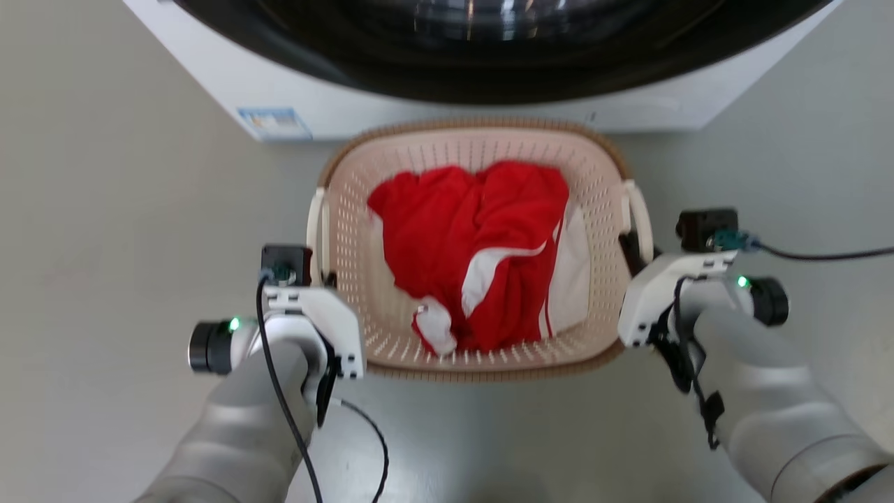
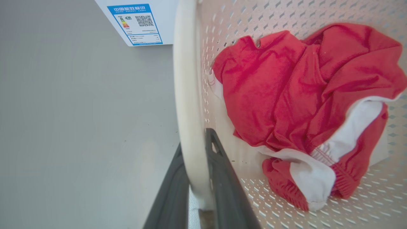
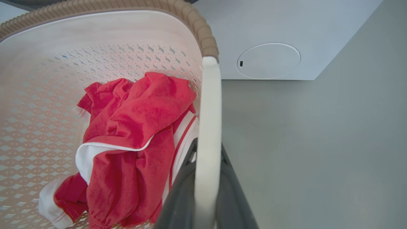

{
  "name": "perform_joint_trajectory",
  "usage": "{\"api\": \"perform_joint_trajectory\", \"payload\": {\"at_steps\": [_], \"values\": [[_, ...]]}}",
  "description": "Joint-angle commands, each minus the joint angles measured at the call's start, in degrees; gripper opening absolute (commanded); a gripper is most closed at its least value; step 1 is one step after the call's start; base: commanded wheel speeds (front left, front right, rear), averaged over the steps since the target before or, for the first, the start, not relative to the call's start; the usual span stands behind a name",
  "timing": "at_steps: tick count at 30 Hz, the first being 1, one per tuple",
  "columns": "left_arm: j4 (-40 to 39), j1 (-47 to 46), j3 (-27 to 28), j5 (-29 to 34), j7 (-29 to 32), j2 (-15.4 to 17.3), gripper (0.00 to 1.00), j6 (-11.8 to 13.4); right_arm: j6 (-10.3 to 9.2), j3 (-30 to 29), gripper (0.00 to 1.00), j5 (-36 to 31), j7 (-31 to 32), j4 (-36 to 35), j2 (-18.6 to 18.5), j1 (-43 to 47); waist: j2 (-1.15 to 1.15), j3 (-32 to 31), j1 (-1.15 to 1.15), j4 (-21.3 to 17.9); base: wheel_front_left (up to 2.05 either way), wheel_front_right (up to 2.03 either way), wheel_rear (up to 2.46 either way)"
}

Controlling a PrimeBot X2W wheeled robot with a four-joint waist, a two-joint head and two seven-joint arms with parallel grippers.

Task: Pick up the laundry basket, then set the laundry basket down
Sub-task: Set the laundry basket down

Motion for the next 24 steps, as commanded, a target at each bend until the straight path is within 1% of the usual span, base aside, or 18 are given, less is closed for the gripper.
{"api": "perform_joint_trajectory", "payload": {"at_steps": [1, 4, 5, 10, 13, 18, 24], "values": [[-0.3, -2.4, 1.0, 0.4, -0.8, 0.9, 0.0, 0.7, 0.42, -0.8, 0.0, -2.4, -1.0, -0.8, 1.1, -0.5, 0.0, 5.8, 0.0, 0.8, 0.0, 0.0, 0.0], [-0.5, -3.6, 0.9, 0.5, -0.9, 0.9, 0.0, 0.7, 0.42, -4.3, 0.0, -6.2, -0.7, -0.8, 1.1, -1.5, 0.0, 8.3, 0.0, 1.1, 0.0, 0.0, 0.0], [-0.5, -3.6, 0.9, 0.5, -0.9, 0.9, 0.0, 0.7, 0.42, -4.3, 0.0, -6.2, -0.7, -0.8, 1.1, -1.5, 0.0, 8.3, 0.0, 1.1, 0.0, 0.0, 0.0], [-0.9, -4.6, 0.8, 0.6, -1.1, 0.9, 0.0, 0.8, 0.42, -10.0, 0.0, -12.2, -0.7, -0.8, 1.1, -2.1, 0.0, 11.1, 0.0, 1.5, 0.0, 0.0, 0.0], [-1.3, -5.2, 0.8, 0.7, -1.2, 0.9, 0.0, 1.0, 0.42, -12.6, 0.0, -14.6, -0.8, -0.8, 1.2, -2.5, 0.0, 12.6, 0.0, 1.8, 0.0, 0.0, 0.0], [-1.9, -7.1, 0.9, 1.2, -1.2, 0.9, 0.0, 1.5, 0.42, -15.6, 0.0, -17.7, -1.2, -0.8, 1.2, -3.9, 0.0, 15.1, 0.0, 2.2, 0.0, 0.0, 0.0], [-3.0, -9.1, 2.5, 3.1, -1.3, 0.9, 0.0, 2.3, 0.42, -18.2, 0.0, -20.4, -1.8, -0.8, 1.2, -5.4, 0.0, 17.5, 0.0, 2.4, 0.0, 0.0, 0.0]]}}
